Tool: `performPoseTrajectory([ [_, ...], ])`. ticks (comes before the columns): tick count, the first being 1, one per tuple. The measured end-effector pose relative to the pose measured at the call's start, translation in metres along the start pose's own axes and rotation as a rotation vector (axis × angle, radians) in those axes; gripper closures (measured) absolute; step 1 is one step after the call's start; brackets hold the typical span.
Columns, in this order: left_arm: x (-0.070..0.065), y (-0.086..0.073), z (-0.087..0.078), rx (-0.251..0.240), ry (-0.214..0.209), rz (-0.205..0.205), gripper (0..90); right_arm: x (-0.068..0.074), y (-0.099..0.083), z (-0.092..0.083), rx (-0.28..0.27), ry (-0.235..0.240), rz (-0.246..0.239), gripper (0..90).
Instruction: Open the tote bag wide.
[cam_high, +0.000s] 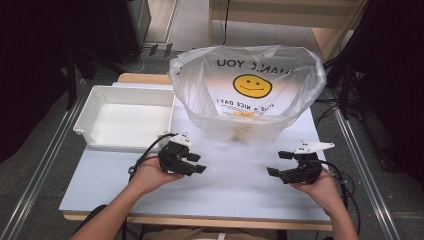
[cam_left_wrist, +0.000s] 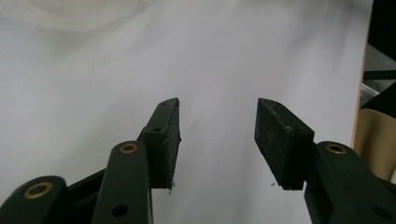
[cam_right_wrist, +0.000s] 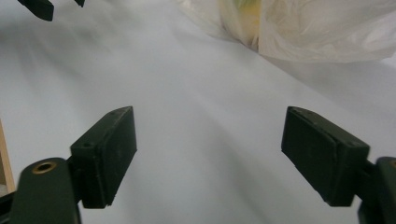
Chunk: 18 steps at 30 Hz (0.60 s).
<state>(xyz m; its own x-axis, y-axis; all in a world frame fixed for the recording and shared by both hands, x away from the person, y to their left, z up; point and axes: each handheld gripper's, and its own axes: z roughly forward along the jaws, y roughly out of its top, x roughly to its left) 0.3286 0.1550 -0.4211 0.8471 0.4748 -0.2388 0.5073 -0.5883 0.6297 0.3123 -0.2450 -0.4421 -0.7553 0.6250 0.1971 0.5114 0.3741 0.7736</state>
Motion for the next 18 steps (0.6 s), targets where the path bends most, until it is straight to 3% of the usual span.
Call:
performPoseTrajectory([
  [2,0.002,-0.001,0.000,0.025,0.015,-0.008,51.0,0.000,0.000,-0.001,-0.006,-0.007,-0.003,21.9],
  [4,0.004,-0.001,-0.001,0.020,0.021,-0.017,49.9,-0.001,0.000,-0.002,-0.009,-0.016,-0.011,27.5],
  [10,0.002,-0.001,-0.001,0.034,0.032,-0.017,46.7,-0.007,0.001,-0.005,0.024,-0.012,0.041,37.4],
  [14,0.001,-0.001,0.001,0.047,0.030,-0.026,46.3,-0.013,0.002,-0.006,0.049,0.003,0.112,40.8],
  [18,0.002,-0.001,0.002,0.052,0.027,-0.025,45.6,-0.015,0.000,-0.009,0.044,-0.013,0.122,43.7],
])
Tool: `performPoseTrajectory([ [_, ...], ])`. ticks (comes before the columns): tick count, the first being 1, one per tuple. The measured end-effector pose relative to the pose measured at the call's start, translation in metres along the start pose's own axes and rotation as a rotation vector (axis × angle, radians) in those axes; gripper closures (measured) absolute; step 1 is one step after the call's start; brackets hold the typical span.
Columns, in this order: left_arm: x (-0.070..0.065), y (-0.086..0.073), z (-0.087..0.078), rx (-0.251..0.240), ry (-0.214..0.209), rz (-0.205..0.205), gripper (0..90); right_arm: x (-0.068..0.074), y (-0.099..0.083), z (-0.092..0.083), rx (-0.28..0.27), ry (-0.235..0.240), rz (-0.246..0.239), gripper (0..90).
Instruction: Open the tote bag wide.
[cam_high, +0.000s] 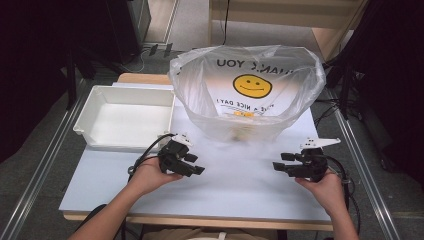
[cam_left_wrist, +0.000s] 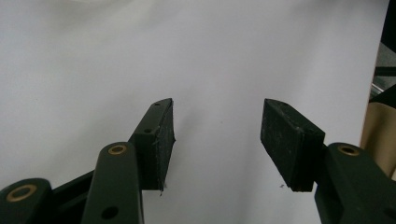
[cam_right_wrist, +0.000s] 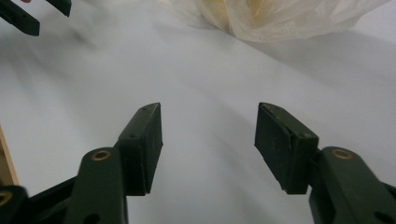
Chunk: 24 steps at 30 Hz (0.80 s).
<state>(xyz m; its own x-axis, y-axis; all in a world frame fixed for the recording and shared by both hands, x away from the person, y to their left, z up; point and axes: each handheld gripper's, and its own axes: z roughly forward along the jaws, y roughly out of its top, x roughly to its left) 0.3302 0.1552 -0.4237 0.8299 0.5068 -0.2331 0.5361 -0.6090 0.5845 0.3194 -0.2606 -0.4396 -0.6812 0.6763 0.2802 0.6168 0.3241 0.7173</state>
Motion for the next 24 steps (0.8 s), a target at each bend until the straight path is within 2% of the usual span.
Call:
performPoseTrajectory([
  [7,0.001,0.000,0.001,0.005,-0.011,-0.016,46.6,0.000,0.000,-0.002,0.002,-0.001,0.007,46.4],
  [10,0.002,0.000,0.000,0.020,-0.010,-0.037,48.7,0.000,-0.001,-0.004,-0.001,-0.009,0.000,48.6],
  [13,-0.001,0.002,-0.002,0.033,-0.009,-0.031,51.9,0.001,-0.001,-0.006,0.000,-0.017,-0.006,51.0],
  [15,-0.003,0.005,-0.003,0.040,-0.006,-0.031,53.2,0.001,-0.001,-0.008,0.011,-0.026,0.004,53.1],
  [17,-0.004,0.008,-0.005,0.051,-0.015,-0.050,53.5,0.001,0.001,-0.010,0.038,-0.040,0.005,56.2],
  [18,-0.005,0.009,-0.006,0.056,-0.012,-0.051,53.4,0.002,0.002,-0.011,0.067,-0.052,0.000,57.8],
  [19,-0.006,0.011,-0.007,0.073,-0.008,-0.052,53.4,0.002,0.002,-0.011,0.067,-0.052,0.000,57.8],
  [22,-0.007,0.016,-0.012,0.085,0.001,-0.062,53.6,0.003,0.006,-0.014,0.081,-0.054,0.011,60.4],
  [24,-0.008,0.020,-0.017,0.095,0.009,-0.050,53.5,0.004,0.009,-0.018,0.075,-0.052,0.019,62.3],
])
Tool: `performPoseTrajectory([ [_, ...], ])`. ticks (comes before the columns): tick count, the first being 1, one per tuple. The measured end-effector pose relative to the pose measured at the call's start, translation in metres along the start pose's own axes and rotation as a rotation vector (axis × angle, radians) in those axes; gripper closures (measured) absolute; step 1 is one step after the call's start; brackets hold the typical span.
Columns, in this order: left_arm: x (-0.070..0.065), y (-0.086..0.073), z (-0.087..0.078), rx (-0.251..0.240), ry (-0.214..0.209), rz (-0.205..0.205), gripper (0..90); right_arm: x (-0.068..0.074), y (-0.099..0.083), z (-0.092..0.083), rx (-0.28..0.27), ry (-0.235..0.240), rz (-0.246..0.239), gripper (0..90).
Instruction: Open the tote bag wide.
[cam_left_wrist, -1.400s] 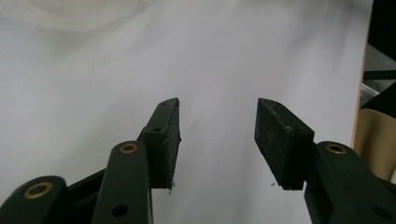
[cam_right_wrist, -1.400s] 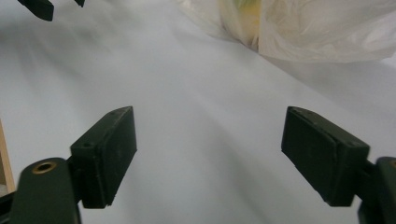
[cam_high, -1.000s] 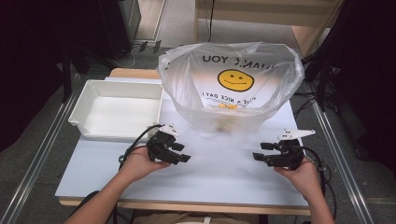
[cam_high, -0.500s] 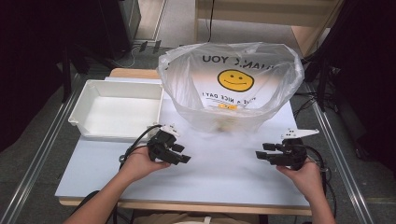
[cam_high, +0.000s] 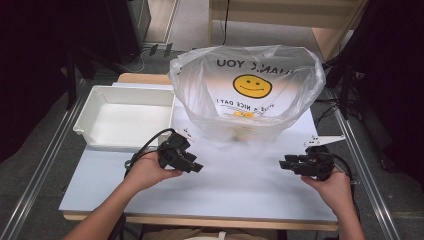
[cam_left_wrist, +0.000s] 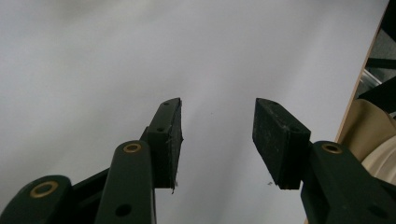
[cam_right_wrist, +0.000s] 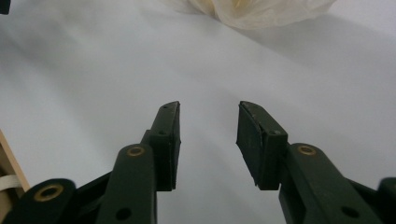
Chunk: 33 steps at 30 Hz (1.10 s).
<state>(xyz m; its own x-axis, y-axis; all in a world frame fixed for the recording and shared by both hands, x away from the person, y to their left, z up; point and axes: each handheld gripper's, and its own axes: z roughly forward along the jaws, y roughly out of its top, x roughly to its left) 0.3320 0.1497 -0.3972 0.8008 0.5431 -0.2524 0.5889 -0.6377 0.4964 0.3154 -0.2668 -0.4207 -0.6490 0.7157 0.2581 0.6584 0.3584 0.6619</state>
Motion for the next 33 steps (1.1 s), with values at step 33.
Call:
performPoseTrajectory([
  [33,-0.030,0.055,-0.112,-0.128,-0.165,0.056,58.7,0.009,0.058,-0.075,0.076,0.022,-0.134,90.0],
])
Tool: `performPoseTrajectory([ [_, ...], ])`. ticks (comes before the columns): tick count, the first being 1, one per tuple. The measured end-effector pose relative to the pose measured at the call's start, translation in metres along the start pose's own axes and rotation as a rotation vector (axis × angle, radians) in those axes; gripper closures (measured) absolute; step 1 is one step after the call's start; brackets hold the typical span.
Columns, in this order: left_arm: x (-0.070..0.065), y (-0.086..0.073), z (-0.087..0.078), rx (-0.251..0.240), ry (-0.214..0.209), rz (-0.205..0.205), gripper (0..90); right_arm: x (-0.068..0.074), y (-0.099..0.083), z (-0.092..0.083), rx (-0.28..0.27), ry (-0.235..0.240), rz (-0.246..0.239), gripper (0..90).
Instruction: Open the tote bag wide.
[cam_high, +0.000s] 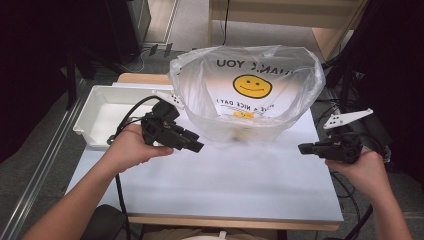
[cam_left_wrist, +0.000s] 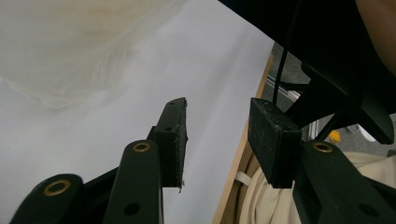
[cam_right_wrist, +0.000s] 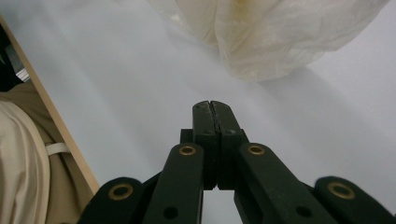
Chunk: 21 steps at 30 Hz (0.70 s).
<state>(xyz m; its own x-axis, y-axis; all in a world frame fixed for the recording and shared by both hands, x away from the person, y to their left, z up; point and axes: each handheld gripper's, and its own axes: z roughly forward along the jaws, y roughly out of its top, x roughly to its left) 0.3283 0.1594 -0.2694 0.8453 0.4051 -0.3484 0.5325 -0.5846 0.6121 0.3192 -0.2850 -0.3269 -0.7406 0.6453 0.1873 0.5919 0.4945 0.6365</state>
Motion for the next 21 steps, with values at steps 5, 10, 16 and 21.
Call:
performPoseTrajectory([
  [5,-0.007,0.014,-0.008,-0.001,-0.005,0.017,58.3,0.005,0.015,-0.013,0.007,0.021,-0.032,90.0],
  [10,-0.005,0.033,-0.016,-0.006,0.003,0.023,57.8,0.010,0.029,-0.032,0.007,0.034,-0.063,90.0],
  [16,-0.003,0.055,-0.027,-0.016,0.040,0.041,56.9,0.009,0.048,-0.059,-0.002,0.038,-0.116,90.0],
  [21,0.000,0.071,-0.035,-0.028,0.055,0.044,56.5,0.000,0.066,-0.081,-0.017,0.018,-0.167,90.0],
])
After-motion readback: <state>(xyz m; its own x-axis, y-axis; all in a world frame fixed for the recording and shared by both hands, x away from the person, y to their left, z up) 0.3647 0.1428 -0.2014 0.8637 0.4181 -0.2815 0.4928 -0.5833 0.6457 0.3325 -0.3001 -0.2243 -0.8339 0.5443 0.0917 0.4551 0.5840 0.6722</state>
